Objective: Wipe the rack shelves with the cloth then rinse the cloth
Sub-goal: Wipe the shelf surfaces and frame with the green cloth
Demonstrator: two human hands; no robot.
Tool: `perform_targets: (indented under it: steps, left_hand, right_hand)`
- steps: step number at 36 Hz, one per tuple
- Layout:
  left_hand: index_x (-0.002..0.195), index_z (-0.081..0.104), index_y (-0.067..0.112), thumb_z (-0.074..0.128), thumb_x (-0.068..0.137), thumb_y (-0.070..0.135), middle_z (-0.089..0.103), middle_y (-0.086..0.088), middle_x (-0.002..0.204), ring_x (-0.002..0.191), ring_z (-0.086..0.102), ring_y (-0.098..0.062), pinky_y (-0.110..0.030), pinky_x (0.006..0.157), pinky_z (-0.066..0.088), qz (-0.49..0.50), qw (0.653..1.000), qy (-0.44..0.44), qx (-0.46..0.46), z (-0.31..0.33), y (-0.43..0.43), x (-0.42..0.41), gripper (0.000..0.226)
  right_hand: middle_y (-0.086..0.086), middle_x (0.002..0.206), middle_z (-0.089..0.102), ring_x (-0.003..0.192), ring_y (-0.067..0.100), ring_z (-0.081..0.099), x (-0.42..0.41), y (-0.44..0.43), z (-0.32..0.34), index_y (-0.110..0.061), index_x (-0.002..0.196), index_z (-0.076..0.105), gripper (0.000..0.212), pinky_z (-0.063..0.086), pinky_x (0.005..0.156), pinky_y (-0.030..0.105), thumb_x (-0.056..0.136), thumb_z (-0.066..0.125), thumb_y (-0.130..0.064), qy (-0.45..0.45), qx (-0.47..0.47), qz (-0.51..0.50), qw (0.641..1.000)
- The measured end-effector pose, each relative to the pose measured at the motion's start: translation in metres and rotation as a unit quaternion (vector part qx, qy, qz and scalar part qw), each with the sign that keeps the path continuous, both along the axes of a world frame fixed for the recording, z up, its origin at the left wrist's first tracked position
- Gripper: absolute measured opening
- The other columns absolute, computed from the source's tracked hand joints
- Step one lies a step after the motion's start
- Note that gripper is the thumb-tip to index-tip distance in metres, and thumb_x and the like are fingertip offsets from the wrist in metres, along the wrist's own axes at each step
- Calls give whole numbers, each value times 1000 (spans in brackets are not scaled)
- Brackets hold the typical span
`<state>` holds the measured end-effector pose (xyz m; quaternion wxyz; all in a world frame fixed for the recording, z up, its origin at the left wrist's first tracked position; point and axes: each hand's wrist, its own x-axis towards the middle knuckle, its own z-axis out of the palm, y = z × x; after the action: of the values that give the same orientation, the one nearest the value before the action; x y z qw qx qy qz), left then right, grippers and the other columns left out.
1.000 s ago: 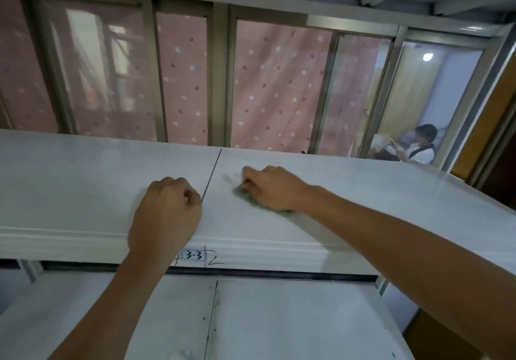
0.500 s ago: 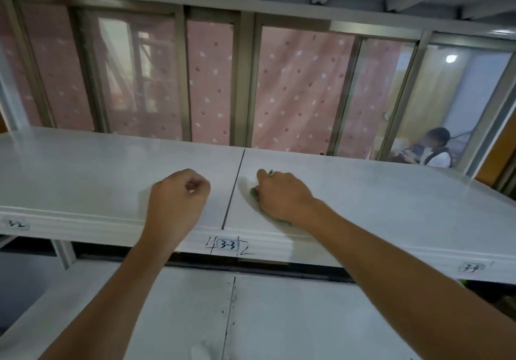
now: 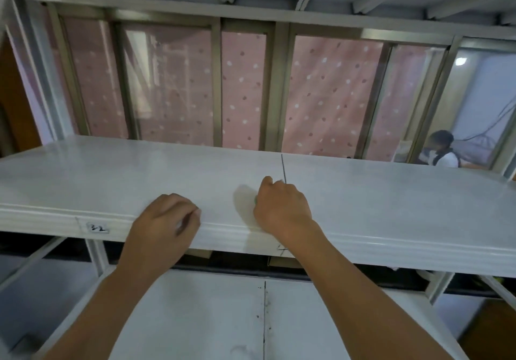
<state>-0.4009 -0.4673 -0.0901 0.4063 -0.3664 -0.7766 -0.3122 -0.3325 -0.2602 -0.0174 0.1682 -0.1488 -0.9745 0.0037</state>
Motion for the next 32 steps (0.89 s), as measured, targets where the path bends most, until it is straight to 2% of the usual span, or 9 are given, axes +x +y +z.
perform_targets:
  steps: [4, 9, 12, 16, 18, 20, 26, 28, 32]
  left_hand:
    - [82, 72, 8, 58, 95, 23, 67, 2, 85, 79, 61, -16, -31, 73, 52, -11, 1000, -9, 19, -3, -7, 0, 24]
    - [63, 59, 11, 57, 91, 24, 53, 5, 65, 63, 51, -15, -30, 58, 47, 17, 1000, 16, -1, 7, -4, -1, 31]
    - [60, 56, 10, 57, 90, 26, 50, 5, 61, 59, 48, -17, -34, 51, 46, 21, 1000, 8, -10, 12, -2, -4, 34]
    - [80, 74, 11, 55, 92, 27, 64, 6, 76, 70, 61, -15, -33, 62, 52, -13, 1000, -15, -17, 12, -10, -5, 27]
    - [89, 76, 10, 55, 94, 26, 69, 5, 84, 78, 64, -16, -30, 70, 52, -25, 1000, -16, -8, 11, -16, -6, 28]
    - [87, 76, 9, 55, 95, 24, 69, 4, 84, 79, 63, -17, -29, 71, 51, -15, 1000, 6, -17, 10, -23, -10, 26]
    - [77, 71, 6, 62, 94, 15, 68, -2, 79, 72, 60, -20, -38, 66, 53, 26, 996, 80, -14, 3, -73, -40, 21]
    - [79, 72, 4, 62, 94, 15, 69, -5, 80, 74, 61, -22, -39, 68, 53, 46, 995, 87, -1, -3, -99, -52, 21]
    - [83, 73, 0, 61, 97, 14, 71, -11, 85, 78, 64, -27, -38, 80, 53, 80, 992, 100, 11, -13, -163, -79, 23]
  right_hand:
    - [12, 111, 60, 104, 28, 56, -5, -17, 0, -5, 120, 47, 30, 37, 71, 32, 91, 41, -5, 0, 2, -4, 1000]
    - [12, 110, 60, 103, 28, 56, -4, -19, -1, -5, 119, 47, 30, 36, 71, 32, 91, 39, -6, 10, 1, -6, 1000]
    - [12, 109, 60, 102, 28, 57, -4, -17, -3, -6, 118, 47, 28, 36, 70, 32, 90, 40, -6, 9, -12, -2, 1000]
    - [12, 111, 60, 99, 28, 56, -8, -18, -5, -7, 117, 48, 29, 36, 71, 32, 90, 40, -6, 13, -21, -7, 1000]
    - [11, 107, 60, 89, 25, 51, -7, -18, -4, -7, 117, 48, 29, 35, 70, 32, 90, 39, -6, 18, -22, -10, 1000]
    - [11, 103, 60, 80, 23, 45, -5, -19, -2, -8, 116, 48, 27, 36, 67, 32, 90, 39, -6, 11, -20, -16, 1000]
    - [10, 98, 63, 78, 24, 51, -9, -34, -2, -9, 105, 50, 19, 39, 64, 32, 91, 37, -8, 15, 26, -56, 998]
    - [10, 97, 63, 83, 25, 57, -14, -44, -2, -8, 104, 50, 17, 40, 64, 32, 91, 38, -8, 16, 34, -73, 997]
    - [4, 78, 50, 73, 22, 44, -28, -73, -2, -11, 97, 44, 6, 32, 59, 32, 93, 40, -12, 15, 25, -95, 995]
